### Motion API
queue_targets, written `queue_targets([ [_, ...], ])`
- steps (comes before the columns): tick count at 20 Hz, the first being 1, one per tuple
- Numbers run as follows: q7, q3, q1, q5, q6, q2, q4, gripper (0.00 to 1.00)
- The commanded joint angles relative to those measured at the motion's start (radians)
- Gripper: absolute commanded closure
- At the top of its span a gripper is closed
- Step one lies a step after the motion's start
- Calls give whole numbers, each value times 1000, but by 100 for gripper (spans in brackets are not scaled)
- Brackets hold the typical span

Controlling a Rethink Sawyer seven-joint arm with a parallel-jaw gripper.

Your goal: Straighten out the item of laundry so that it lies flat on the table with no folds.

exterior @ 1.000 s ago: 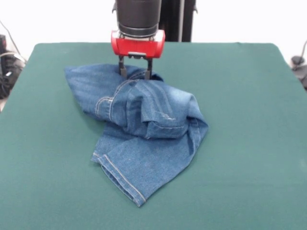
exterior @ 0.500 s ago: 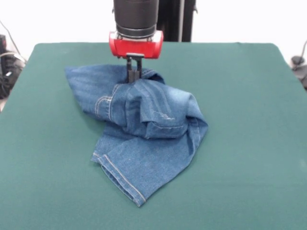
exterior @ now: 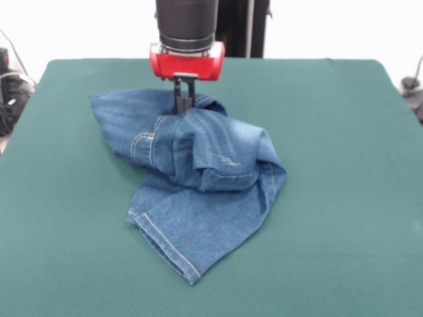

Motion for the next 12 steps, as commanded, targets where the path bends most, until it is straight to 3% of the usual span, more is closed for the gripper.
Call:
queue_targets([
  [1,108,115,23,12,19,-66,83,100],
  [7,102,64,61,40,200,-261,144,100],
  [12,100,37,85,40,313,-334,140,100],
])
